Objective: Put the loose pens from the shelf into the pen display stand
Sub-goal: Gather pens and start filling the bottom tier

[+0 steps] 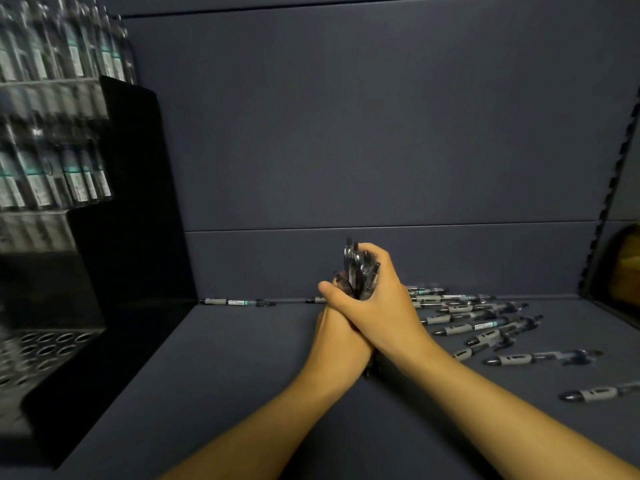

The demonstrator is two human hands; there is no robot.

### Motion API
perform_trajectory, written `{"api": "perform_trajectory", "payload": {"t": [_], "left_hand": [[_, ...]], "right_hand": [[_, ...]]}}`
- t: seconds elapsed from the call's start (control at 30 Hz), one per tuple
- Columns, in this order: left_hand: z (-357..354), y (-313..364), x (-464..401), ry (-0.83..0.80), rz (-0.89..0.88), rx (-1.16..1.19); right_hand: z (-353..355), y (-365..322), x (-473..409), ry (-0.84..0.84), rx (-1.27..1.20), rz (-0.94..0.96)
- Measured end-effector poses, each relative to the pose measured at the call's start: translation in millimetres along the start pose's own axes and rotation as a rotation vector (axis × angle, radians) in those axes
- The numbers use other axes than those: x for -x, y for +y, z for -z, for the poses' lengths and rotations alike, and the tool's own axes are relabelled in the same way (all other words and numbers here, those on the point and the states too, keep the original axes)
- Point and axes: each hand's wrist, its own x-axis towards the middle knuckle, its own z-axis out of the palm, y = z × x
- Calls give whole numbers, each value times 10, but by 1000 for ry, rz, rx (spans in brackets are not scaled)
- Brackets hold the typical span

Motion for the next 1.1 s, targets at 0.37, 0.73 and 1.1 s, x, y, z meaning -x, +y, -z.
{"api": "perform_trajectory", "payload": {"t": [0.37,0.73,1.1], "left_hand": [[78,-118,69,-255,-2,-151],[110,9,100,-240,53,-43],[170,183,42,-233,-2,-38]], "right_hand": [[35,33,26,67,46,-1],[91,75,39,49,-73,3],[64,-51,85,50,-202,7]]}}
